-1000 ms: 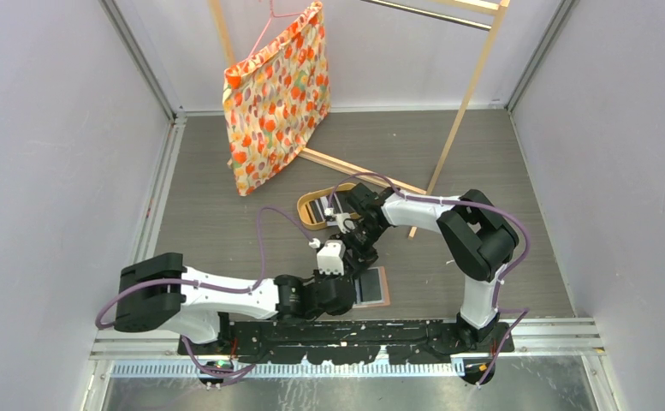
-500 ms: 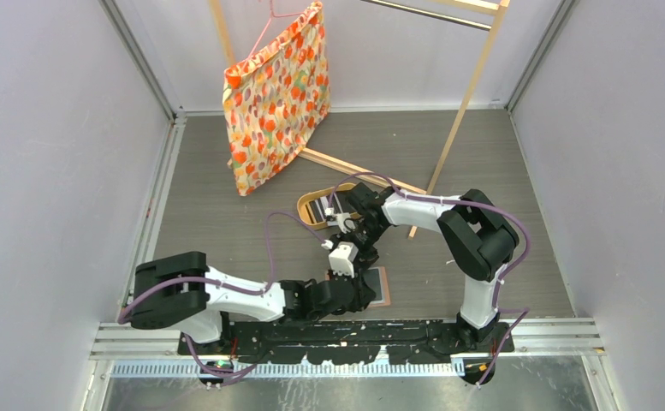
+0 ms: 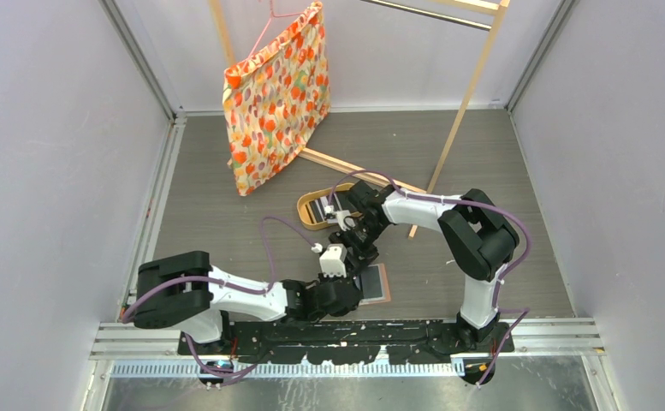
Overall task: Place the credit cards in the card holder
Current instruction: Insert the credit card into the card holder, then turn over the card slot in the card holder.
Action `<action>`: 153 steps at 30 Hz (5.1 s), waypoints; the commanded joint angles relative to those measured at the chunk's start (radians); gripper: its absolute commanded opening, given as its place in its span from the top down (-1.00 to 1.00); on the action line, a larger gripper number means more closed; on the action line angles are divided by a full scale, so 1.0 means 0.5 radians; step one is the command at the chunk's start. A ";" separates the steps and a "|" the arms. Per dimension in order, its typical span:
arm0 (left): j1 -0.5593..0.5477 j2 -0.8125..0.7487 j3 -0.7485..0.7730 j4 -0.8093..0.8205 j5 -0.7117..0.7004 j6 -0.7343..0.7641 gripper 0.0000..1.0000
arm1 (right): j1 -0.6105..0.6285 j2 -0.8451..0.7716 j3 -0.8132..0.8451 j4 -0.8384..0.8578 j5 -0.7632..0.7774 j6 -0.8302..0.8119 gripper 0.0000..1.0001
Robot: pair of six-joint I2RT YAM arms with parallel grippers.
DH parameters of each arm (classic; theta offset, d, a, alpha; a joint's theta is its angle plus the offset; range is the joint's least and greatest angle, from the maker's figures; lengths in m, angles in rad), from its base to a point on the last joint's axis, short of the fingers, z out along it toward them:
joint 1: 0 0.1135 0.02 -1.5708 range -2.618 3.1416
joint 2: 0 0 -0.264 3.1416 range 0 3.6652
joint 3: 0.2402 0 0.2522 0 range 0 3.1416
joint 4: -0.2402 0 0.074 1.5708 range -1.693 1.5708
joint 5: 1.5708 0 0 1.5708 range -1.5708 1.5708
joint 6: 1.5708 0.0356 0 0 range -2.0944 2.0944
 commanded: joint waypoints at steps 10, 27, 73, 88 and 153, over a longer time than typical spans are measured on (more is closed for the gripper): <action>0.037 -0.039 0.014 -0.120 -0.165 -0.114 0.55 | -0.002 -0.167 0.118 -0.257 0.116 -0.232 -0.45; 0.062 -0.309 -0.110 0.043 -0.127 0.115 0.53 | -0.023 -0.140 0.240 -0.560 0.046 -0.579 -0.45; 0.835 -0.830 -0.709 0.689 0.984 0.312 0.33 | 0.198 -0.617 -0.461 0.275 0.349 -2.132 0.98; 0.835 -0.618 -0.667 0.674 1.069 0.301 0.27 | 0.278 -0.536 -0.497 0.371 0.440 -2.086 0.98; 0.835 -0.376 -0.643 0.945 1.263 0.215 0.49 | 0.344 -0.445 -0.470 0.268 0.552 -2.169 0.97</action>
